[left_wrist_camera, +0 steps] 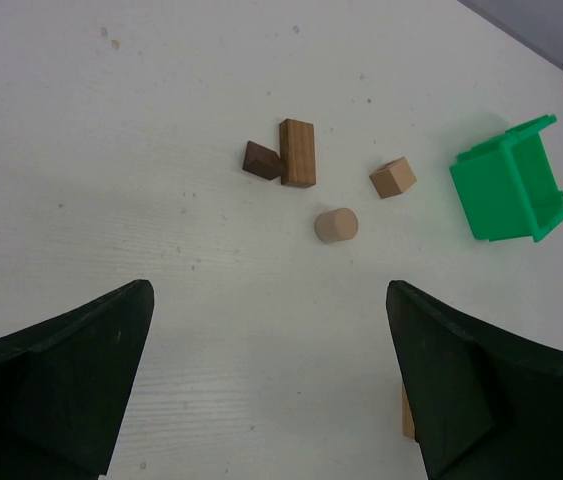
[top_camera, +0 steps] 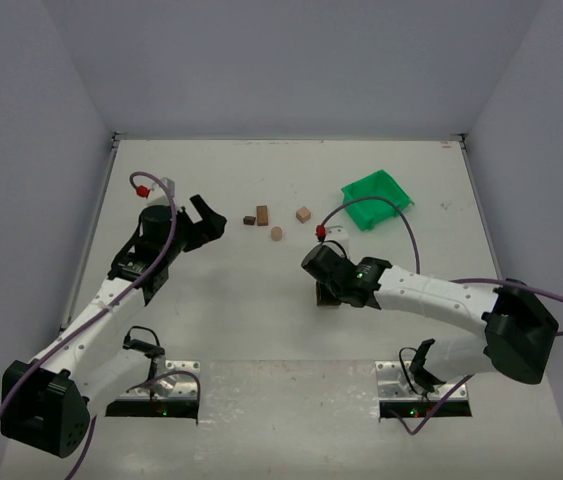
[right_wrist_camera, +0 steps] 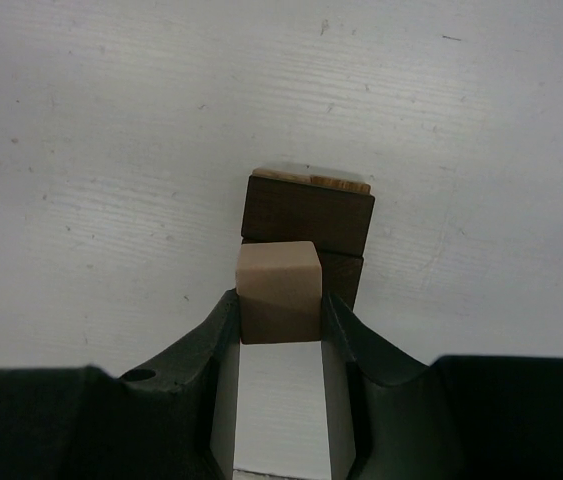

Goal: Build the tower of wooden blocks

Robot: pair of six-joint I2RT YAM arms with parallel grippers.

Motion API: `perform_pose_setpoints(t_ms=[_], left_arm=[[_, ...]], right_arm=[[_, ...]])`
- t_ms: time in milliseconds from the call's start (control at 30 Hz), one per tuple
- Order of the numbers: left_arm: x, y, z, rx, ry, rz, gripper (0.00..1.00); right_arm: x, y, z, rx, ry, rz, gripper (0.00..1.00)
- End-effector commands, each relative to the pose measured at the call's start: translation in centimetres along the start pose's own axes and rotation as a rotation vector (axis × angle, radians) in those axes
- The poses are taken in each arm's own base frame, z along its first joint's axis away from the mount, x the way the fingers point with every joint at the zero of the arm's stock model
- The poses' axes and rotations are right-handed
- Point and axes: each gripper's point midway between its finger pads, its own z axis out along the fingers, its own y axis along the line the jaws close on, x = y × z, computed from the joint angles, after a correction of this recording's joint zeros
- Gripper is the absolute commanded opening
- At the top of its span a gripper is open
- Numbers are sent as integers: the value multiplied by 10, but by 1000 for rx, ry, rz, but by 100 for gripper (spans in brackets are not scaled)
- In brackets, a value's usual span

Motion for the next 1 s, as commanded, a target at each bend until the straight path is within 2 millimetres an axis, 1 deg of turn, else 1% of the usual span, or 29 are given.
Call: perform_pose_setpoints(t_ms=[0,300,467,633,967], left_arm=[[-5,-6,-2,22,-24,-9,100],[-5,-5,-2,19,-24,-8,100],[-6,-5,-2,18,-27,-8,100],[-6,-5,-2,22,-27,-7,100],[-6,-6,-2,26,-26,-7,100]], right_arm=[[-7,4,1,28,-31,44,22],[-5,14,8,2,-13,33,23],[-3,13,10,10,-7,43,26],[-5,10,10,24,-21,76,31],[-5,12,13,36,-22,113,33]])
